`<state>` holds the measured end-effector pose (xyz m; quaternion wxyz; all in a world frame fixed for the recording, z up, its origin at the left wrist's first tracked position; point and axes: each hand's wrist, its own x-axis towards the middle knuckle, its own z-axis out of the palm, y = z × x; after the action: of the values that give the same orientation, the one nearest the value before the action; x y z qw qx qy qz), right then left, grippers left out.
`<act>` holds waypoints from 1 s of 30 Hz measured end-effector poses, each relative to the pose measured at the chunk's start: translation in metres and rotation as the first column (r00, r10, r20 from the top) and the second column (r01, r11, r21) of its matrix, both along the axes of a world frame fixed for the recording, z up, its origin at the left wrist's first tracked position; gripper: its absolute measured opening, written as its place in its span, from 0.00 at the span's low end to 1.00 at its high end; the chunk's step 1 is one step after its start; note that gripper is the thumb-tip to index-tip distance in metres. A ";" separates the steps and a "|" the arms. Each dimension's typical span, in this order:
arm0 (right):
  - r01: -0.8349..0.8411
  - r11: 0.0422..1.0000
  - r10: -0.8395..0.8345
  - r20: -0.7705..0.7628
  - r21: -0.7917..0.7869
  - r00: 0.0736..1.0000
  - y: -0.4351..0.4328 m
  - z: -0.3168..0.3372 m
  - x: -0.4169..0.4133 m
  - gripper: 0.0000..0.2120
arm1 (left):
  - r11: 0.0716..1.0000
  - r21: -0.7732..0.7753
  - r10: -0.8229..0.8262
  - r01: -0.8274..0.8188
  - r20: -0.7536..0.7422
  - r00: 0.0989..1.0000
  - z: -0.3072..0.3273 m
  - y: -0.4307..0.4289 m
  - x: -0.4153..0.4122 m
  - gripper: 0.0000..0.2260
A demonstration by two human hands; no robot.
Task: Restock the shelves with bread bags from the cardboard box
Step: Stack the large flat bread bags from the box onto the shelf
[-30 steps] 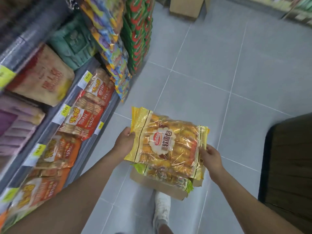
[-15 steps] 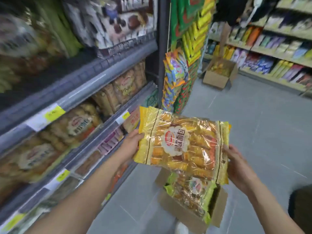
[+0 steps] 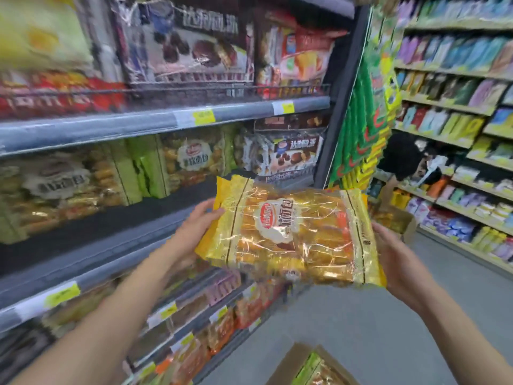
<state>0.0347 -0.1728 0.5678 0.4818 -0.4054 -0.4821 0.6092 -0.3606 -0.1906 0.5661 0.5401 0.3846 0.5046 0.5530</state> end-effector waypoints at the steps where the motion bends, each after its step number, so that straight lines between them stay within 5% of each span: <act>1: -0.013 0.999 0.014 -0.025 0.029 1.000 -0.002 0.011 -0.009 0.20 | 1.000 0.029 0.009 -0.010 0.017 1.000 0.010 -0.006 -0.007 0.20; 7: -0.100 0.981 0.129 -0.177 0.166 0.976 -0.013 0.057 -0.071 0.20 | 0.998 0.064 -0.033 0.017 0.266 0.963 0.052 -0.053 -0.060 0.16; 13: -0.005 0.914 -0.136 0.319 0.406 0.938 -0.013 0.068 -0.122 0.25 | 0.997 0.071 -0.027 0.004 0.333 0.942 0.072 -0.087 -0.097 0.14; 19: 0.064 0.960 -0.117 0.181 0.273 0.977 -0.009 0.076 -0.170 0.14 | 0.996 -0.004 0.088 -0.089 0.217 0.972 0.070 -0.113 -0.133 0.14; 24: 0.033 0.979 -0.078 0.216 0.202 0.973 -0.014 0.078 -0.202 0.33 | 0.993 0.002 0.116 -0.116 -0.013 0.993 0.065 -0.128 -0.150 0.17; 30: 0.016 0.988 -0.052 0.231 0.156 0.972 -0.025 0.075 -0.224 0.19 | 0.976 0.119 0.196 -0.181 -0.138 0.971 0.063 -0.147 -0.165 0.12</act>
<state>-0.1895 -0.1982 0.6433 0.4615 -0.4446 -0.5738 0.5100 -0.5255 -0.3380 0.6289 0.4249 0.4029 0.5478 0.5975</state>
